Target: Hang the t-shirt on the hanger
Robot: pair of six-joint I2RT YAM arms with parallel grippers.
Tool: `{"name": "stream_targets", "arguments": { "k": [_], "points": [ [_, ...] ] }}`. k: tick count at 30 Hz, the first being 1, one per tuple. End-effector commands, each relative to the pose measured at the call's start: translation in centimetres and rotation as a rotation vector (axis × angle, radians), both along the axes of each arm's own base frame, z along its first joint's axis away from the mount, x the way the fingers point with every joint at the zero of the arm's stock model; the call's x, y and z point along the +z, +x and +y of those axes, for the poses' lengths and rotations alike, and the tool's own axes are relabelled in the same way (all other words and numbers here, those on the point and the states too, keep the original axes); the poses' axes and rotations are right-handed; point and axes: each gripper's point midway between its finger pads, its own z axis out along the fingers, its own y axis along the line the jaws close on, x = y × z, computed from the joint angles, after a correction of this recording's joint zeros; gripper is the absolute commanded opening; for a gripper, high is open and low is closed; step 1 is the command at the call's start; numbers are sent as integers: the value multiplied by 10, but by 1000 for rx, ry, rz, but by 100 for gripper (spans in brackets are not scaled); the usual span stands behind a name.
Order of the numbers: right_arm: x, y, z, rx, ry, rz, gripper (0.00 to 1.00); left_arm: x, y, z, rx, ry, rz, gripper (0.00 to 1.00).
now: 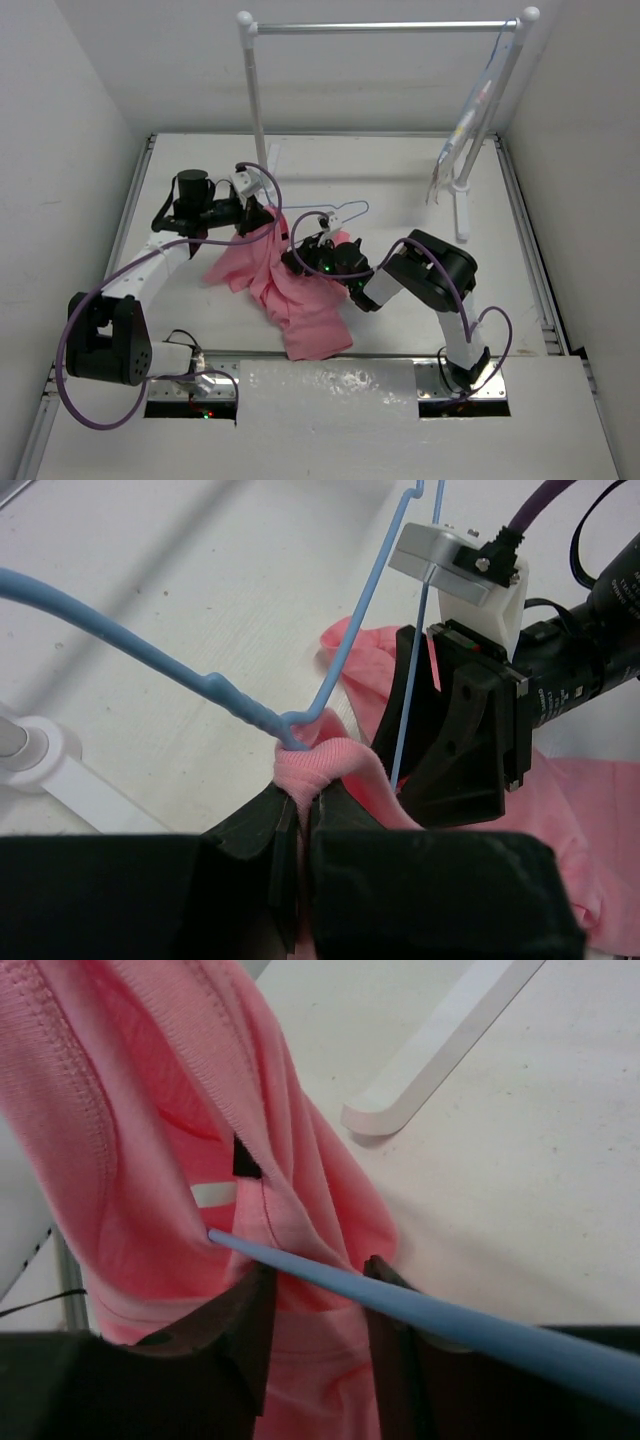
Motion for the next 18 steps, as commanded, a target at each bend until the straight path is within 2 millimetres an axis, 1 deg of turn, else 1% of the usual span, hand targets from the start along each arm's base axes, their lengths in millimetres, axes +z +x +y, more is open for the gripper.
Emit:
{"name": "stream_targets", "arguments": {
  "k": [1, 2, 3, 5, 7, 9, 10, 11, 12, 13, 15, 16, 17, 18],
  "points": [
    [18, -1, 10, 19, 62, -23, 37, 31, -4, -7, -36, -39, -99, 0],
    [17, -3, 13, 31, 69, -11, 36, 34, -5, -7, -41, -44, -107, 0],
    [14, -3, 14, 40, 71, -2, 42, 38, -7, -7, -45, -48, -114, 0],
    [8, -4, 16, 44, 76, 25, 57, 47, -7, -8, -54, -53, -130, 0],
    [1, -7, 11, 31, 67, 47, 65, 55, -4, -7, -44, -52, -143, 0],
    [4, -9, 7, 24, 68, 45, 68, 60, -1, -6, -33, -48, -155, 0],
    [2, -14, 2, 25, 61, 49, 70, 64, 2, -4, -19, -44, -168, 0],
    [3, -17, 0, 28, 61, 49, 71, 65, 4, -4, -14, -43, -172, 0],
    [8, -19, 0, 32, 69, 43, 71, 66, 4, -4, -14, -44, -173, 0],
    [10, -24, -2, 38, 75, 38, 59, 67, 5, -4, -11, -43, -178, 0],
    [19, -29, -1, 62, 99, 23, 37, 66, 5, -3, -7, -44, -174, 0],
    [20, -32, -1, 72, 107, 29, 12, 66, 5, -3, -4, -43, -173, 0],
    [28, -34, -1, 76, 127, 21, 0, 65, 4, -3, -2, -41, -173, 0],
    [28, -36, -5, 69, 134, 30, 0, 63, 4, -2, 6, -35, -167, 0]
  ]
}}
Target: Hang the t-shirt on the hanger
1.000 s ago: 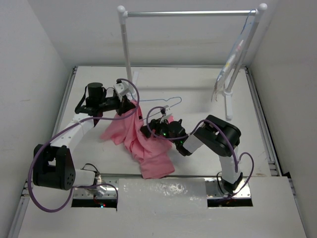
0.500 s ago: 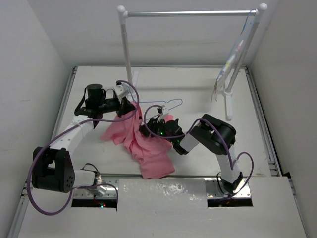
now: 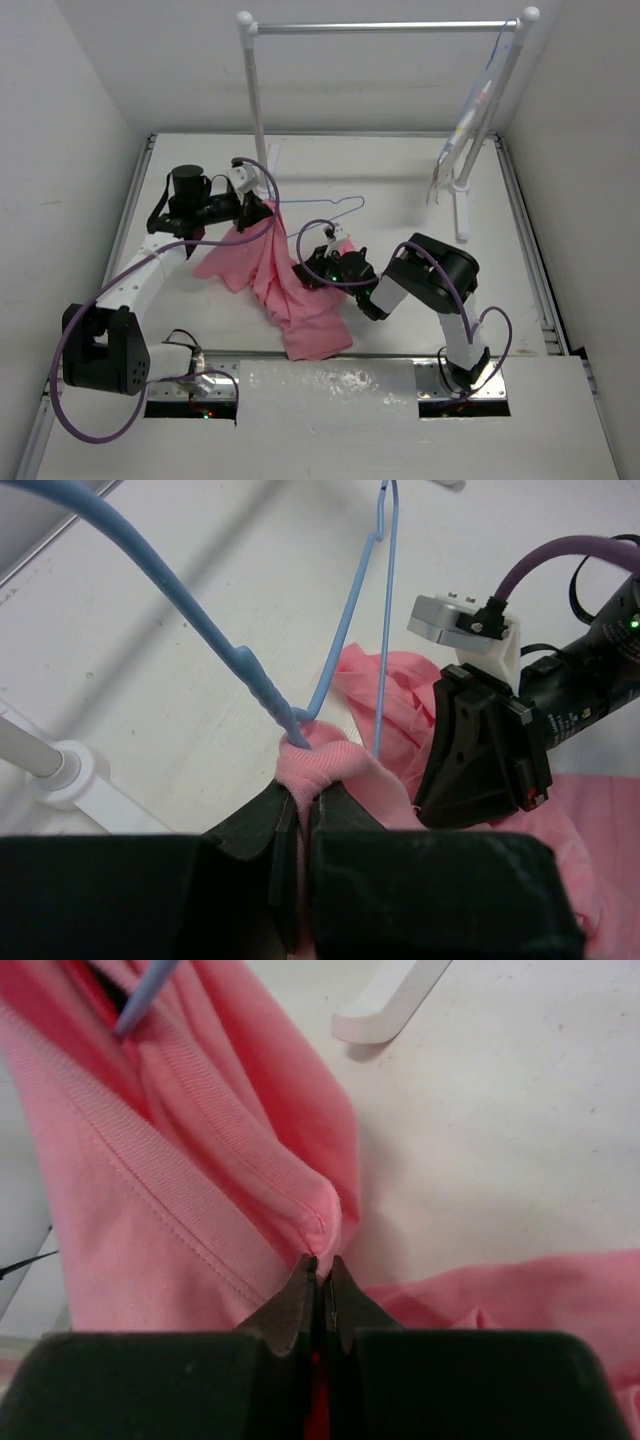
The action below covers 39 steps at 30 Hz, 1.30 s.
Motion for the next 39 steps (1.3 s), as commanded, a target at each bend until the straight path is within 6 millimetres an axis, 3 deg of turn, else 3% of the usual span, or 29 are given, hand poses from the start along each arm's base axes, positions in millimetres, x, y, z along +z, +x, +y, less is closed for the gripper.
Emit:
{"name": "stream_targets", "arguments": {
  "k": [1, 4, 5, 9, 12, 20, 24, 33, 34, 37, 39],
  "points": [
    [54, -4, 5, 15, 150, -91, 0, 35, 4, -1, 2, -13, -111, 0],
    [54, 4, -22, -91, 115, -90, 0, 30, 2, 3, -2, 20, -121, 0],
    [42, 13, -38, -145, 61, -61, 0, 26, 0, 4, 0, 32, -108, 0],
    [26, 27, -103, -334, 2, -15, 0, 15, 1, 11, 12, 81, -102, 0],
    [17, 33, -135, -415, -46, -7, 0, 4, -7, 8, -50, 95, -81, 0],
    [28, 41, -185, -548, -204, -97, 0, -23, -36, 2, -215, 194, -91, 0],
    [40, 42, -211, -620, -282, -158, 0, -38, -28, 13, -156, 269, -92, 0],
    [58, 54, -200, -498, -469, -258, 0, -55, 2, 27, 33, 404, -126, 0],
    [55, 51, -192, -442, -496, -261, 0, -59, 2, 25, 33, 420, -132, 0],
    [85, 48, -147, -246, -534, -429, 0, -64, -13, -1, -56, 406, -142, 0],
    [97, 42, -127, -157, -545, -494, 0, -61, -23, -21, -118, 370, -146, 0]
  ]
}}
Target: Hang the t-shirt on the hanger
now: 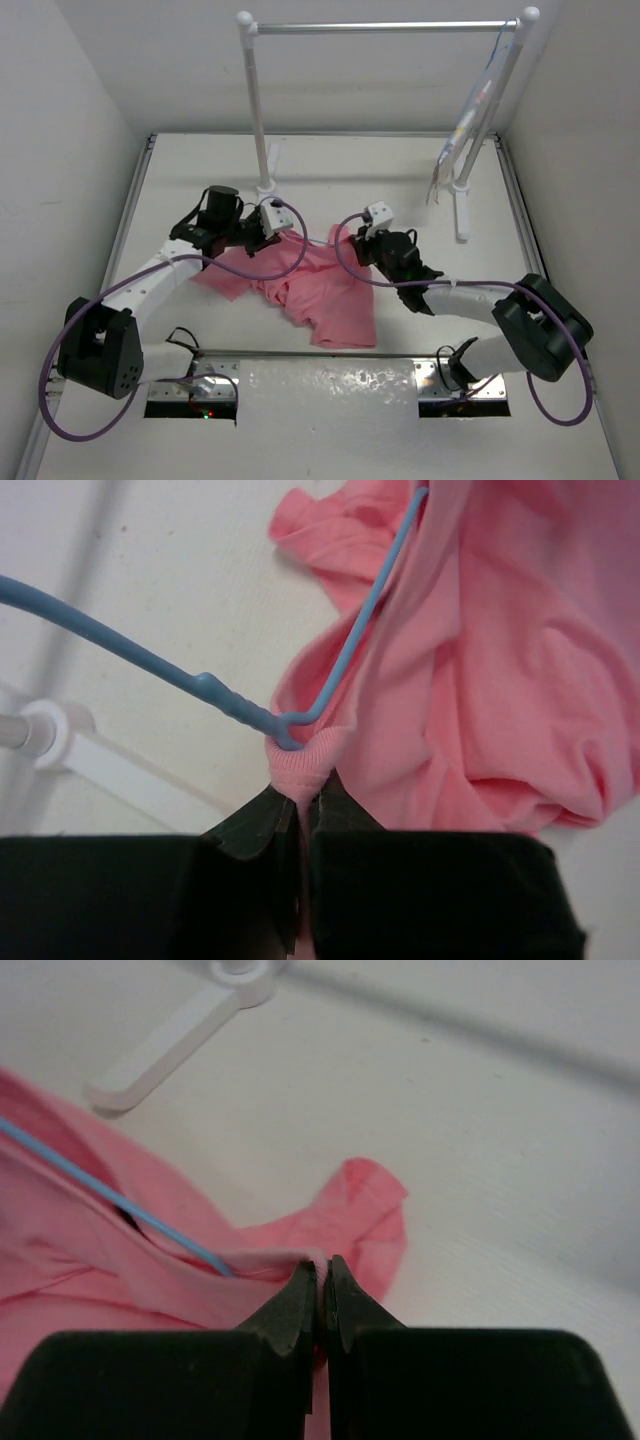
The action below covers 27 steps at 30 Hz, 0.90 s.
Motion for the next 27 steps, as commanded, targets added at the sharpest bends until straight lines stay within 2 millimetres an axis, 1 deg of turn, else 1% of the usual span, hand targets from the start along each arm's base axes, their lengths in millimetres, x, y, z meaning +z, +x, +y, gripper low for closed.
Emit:
{"name": "stream_targets", "arguments": {
  "k": [1, 2, 4, 5, 6, 7, 8, 9, 10, 11, 13, 14, 15, 16, 17, 18, 19, 20, 21, 22, 23, 25, 26, 27],
  "points": [
    [40, -7, 45, 236, -127, -131, 0, 14, -1, -24, -60, -43, -58, 0],
    [45, -14, 57, 328, -137, -144, 0, 17, -7, -33, -103, -74, -49, 0],
    [55, -19, 66, 392, -130, -152, 0, 25, -11, -38, -129, -106, -44, 0],
    [58, -26, 74, 458, -122, -154, 0, 28, -13, -42, -149, -122, -41, 0],
    [59, -29, 77, 494, -129, -147, 7, 29, -14, -43, -161, -126, -45, 0],
    [54, -31, 79, 528, -167, -114, 17, 31, -18, -45, -187, -138, -40, 0],
    [51, -34, 80, 556, -191, -97, 31, 31, -21, -47, -208, -142, -37, 0],
    [45, -35, 76, 556, -219, -60, 59, 31, -26, -47, -235, -136, -36, 0],
    [49, -31, 73, 542, -223, -67, 69, 32, -28, -48, -254, -138, -37, 0],
    [51, -30, 70, 531, -221, -72, 76, 34, -33, -50, -282, -151, -35, 0],
    [59, -32, 73, 554, -194, -110, 89, 36, -34, -51, -299, -153, -44, 0],
    [65, -34, 74, 565, -186, -129, 90, 37, -33, -51, -300, -151, -48, 0],
    [68, -37, 78, 599, -176, -140, 90, 38, -33, -51, -301, -148, -52, 0],
    [74, -34, 82, 607, -171, -154, 86, 39, -32, -51, -302, -149, -53, 0],
    [67, -37, 88, 642, -175, -127, 82, 40, -32, -52, -303, -150, -53, 0],
    [65, -36, 92, 662, -176, -119, 77, 41, -33, -52, -306, -152, -52, 0],
    [71, -33, 98, 676, -163, -122, 68, 42, -34, -52, -314, -155, -51, 0],
    [63, -33, 104, 700, -160, -97, 65, 44, -35, -53, -319, -156, -51, 0],
    [66, -36, 111, 739, -138, -96, 64, 45, -36, -53, -323, -159, -53, 0],
    [65, -36, 114, 750, -131, -89, 63, 46, -36, -53, -324, -161, -57, 0],
    [57, -36, 117, 763, -132, -66, 58, 47, -37, -53, -327, -163, -58, 0],
    [58, -31, 122, 763, -119, -58, 51, 48, -37, -55, -327, -171, -56, 0],
    [51, -29, 124, 762, -123, -36, 38, 49, -36, -55, -328, -176, -56, 0],
    [47, -27, 123, 757, -125, -19, 29, 49, -37, -55, -329, -179, -54, 0]
  ]
}}
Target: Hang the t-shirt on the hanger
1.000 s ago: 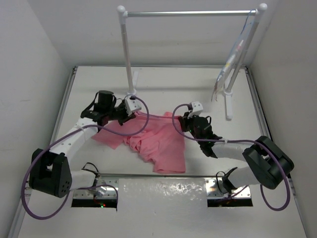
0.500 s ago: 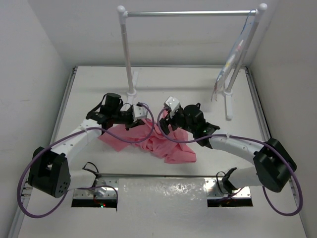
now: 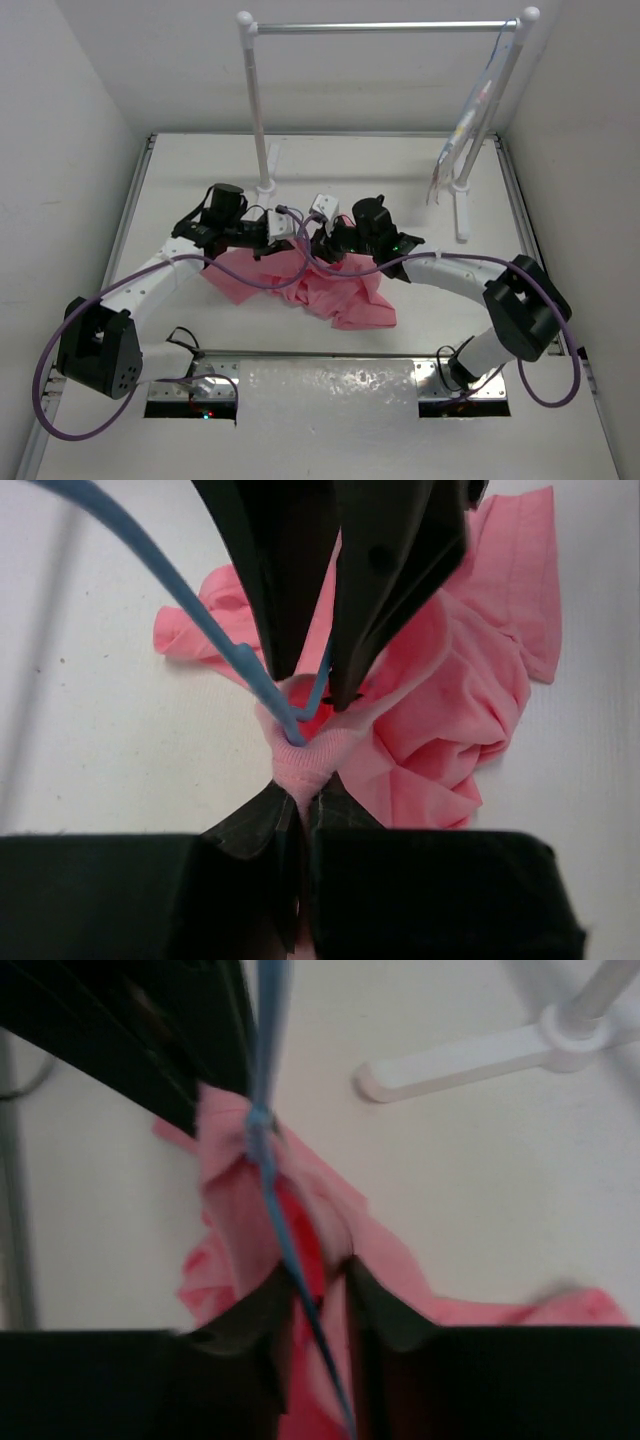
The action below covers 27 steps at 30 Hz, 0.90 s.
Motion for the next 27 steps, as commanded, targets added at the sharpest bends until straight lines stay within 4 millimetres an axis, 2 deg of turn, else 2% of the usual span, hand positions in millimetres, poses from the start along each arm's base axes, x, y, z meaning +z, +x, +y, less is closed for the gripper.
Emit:
{"name": "stream_targets", "arguments": {
  "k": [1, 2, 3, 5, 6, 7, 10, 12, 13, 17, 19, 20, 23, 25, 26, 27],
  "points": [
    [12, 7, 11, 26, 40, 24, 18, 29, 1, -11, -52, -67, -58, 0],
    [9, 9, 8, 14, 34, 29, 6, 32, 3, -10, -41, -70, -59, 0],
    [5, 11, -2, -43, 41, 58, 0, 32, 7, -5, -17, -66, -60, 0],
    [3, 12, -17, -87, 58, 50, 0, 35, 11, 3, 10, -67, -50, 0],
    [-5, 11, -31, -121, 70, 44, 0, 36, 12, 7, 18, -67, -47, 0],
    [8, 10, -39, -140, 102, 13, 0, 34, 16, 14, 41, -62, -40, 0],
    [20, 1, -58, -173, 111, -60, 0, 30, 23, 28, 81, -56, -24, 0],
    [19, 0, -71, -214, 81, -96, 0, 31, 27, 37, 101, -60, -20, 0],
    [32, -2, -76, -231, 100, -124, 0, 32, 28, 39, 105, -61, -20, 0],
    [40, -1, -96, -289, 39, -201, 0, 33, 33, 44, 124, -57, -29, 3],
    [47, 1, -99, -307, 17, -227, 0, 36, 36, 41, 135, -77, -10, 11],
    [50, -1, -98, -303, -2, -239, 0, 39, 35, 39, 128, -91, -4, 26],
    [63, 2, -103, -353, -19, -290, 0, 50, 33, 36, 115, -110, 8, 45],
    [72, 7, -110, -398, -24, -311, 0, 59, 32, 37, 114, -115, 9, 47],
    [82, 9, -112, -411, -28, -327, 0, 61, 34, 40, 128, -109, 6, 69],
    [87, 11, -114, -422, -37, -333, 0, 64, 34, 42, 138, -101, -7, 71]
  ]
}}
